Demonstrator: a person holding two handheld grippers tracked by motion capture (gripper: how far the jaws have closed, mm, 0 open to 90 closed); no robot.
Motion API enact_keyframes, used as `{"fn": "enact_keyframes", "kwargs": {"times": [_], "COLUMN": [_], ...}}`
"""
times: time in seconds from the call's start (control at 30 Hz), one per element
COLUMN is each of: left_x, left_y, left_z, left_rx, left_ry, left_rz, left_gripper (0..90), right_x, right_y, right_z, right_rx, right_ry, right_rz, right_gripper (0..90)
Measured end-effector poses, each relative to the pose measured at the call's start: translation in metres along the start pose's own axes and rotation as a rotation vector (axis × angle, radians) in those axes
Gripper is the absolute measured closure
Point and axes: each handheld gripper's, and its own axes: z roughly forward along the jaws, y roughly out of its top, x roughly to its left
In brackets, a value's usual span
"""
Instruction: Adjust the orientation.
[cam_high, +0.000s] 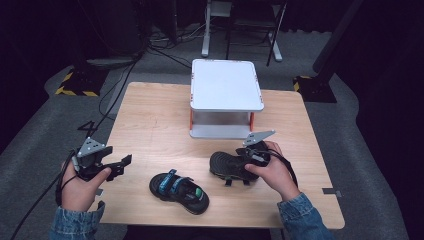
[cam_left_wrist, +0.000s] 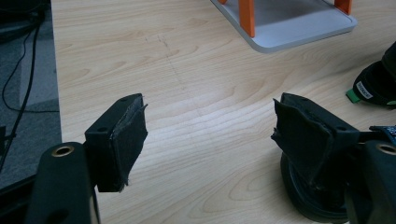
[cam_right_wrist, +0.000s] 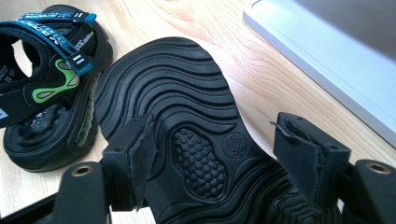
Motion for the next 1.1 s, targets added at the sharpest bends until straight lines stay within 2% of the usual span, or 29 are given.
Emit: {"fn": "enact_keyframes", "kwargs": {"times": [0.1, 0.17, 0.3, 0.43, 0.6, 0.67, 0.73, 0.77, 0.8, 0.83, 0.87, 1.1], "left_x": [0.000, -0.001, -0.001, -0.003, -0.006, -0.007, -0.008, -0.008, -0.009, -0.009, -0.009, -0.008], "left_y": [0.000, 0.000, 0.003, 0.007, 0.013, 0.015, 0.017, 0.017, 0.018, 0.019, 0.019, 0.018], "left_z": [0.001, 0.002, 0.005, 0.011, 0.020, 0.023, 0.026, 0.027, 0.028, 0.029, 0.030, 0.029], "left_rx": [0.004, 0.005, 0.003, 0.003, 0.008, 0.008, 0.008, 0.008, 0.009, 0.013, 0.013, 0.012], "left_ry": [-0.003, -0.006, -0.015, -0.031, -0.060, -0.067, -0.072, -0.077, -0.076, -0.082, -0.081, -0.082], "left_rz": [0.000, 0.001, 0.002, 0.007, 0.023, 0.027, 0.028, 0.030, 0.032, 0.037, 0.035, 0.029], "left_gripper": [25.3, 25.3, 25.3, 25.3, 25.3, 25.3, 25.3, 25.3, 25.3, 25.3, 25.3, 25.3], "right_x": [-0.001, 0.001, 0.012, 0.023, 0.040, 0.047, 0.053, 0.055, 0.058, 0.060, 0.060, 0.059], "right_y": [-0.001, -0.001, -0.002, -0.005, -0.008, -0.007, -0.008, -0.010, -0.012, -0.013, -0.014, -0.013], "right_z": [0.002, 0.003, 0.005, 0.004, -0.001, -0.004, -0.006, -0.006, -0.004, -0.003, -0.002, -0.002], "right_rx": [0.000, 0.013, 0.063, 0.091, 0.116, 0.132, 0.171, 0.216, 0.230, 0.223, 0.222, 0.217], "right_ry": [0.001, 0.014, 0.053, 0.039, 0.000, 0.018, 0.047, 0.071, 0.084, 0.081, 0.077, 0.087], "right_rz": [0.001, -0.005, -0.065, -0.096, -0.187, -0.205, -0.212, -0.208, -0.216, -0.251, -0.263, -0.260], "right_gripper": [25.7, 26.8, 29.4, 29.1, 31.3, 32.4, 40.3, 40.9, 35.1, 34.8, 34.6, 34.9]}}
